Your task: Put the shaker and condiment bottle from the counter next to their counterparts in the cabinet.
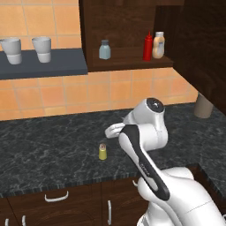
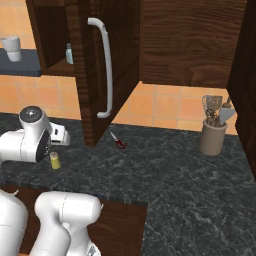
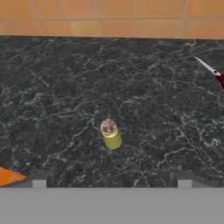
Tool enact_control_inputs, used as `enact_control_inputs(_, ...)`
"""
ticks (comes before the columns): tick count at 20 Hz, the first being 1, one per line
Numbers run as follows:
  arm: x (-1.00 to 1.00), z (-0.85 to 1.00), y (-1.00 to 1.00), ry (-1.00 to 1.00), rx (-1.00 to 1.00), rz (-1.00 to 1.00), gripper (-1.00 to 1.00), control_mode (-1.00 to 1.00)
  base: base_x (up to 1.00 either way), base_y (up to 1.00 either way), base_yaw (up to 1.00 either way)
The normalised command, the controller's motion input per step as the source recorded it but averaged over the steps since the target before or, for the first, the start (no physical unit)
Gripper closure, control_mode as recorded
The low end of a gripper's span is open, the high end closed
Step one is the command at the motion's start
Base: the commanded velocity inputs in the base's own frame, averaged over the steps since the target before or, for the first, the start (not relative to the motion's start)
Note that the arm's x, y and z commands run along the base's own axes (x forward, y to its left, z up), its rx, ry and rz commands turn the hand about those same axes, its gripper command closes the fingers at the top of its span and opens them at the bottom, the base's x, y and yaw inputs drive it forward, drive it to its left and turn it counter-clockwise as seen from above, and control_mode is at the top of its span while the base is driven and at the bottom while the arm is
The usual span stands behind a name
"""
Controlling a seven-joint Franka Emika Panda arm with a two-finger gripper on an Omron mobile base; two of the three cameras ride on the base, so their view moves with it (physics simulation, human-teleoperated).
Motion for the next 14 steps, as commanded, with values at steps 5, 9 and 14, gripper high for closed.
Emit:
enact_control_inputs(5,0.17,-0.34,0.21,0.01,0.00,0.00,-1.00,-1.00,0.00,0.00,0.00)
enact_control_inputs(9,0.00,-0.40,0.25,0.05,0.00,0.00,-1.00,-1.00,0.00,0.00,0.00)
enact_control_inputs(14,0.14,-0.36,0.15,0.04,0.00,0.00,-1.00,-1.00,0.00,0.00,0.00)
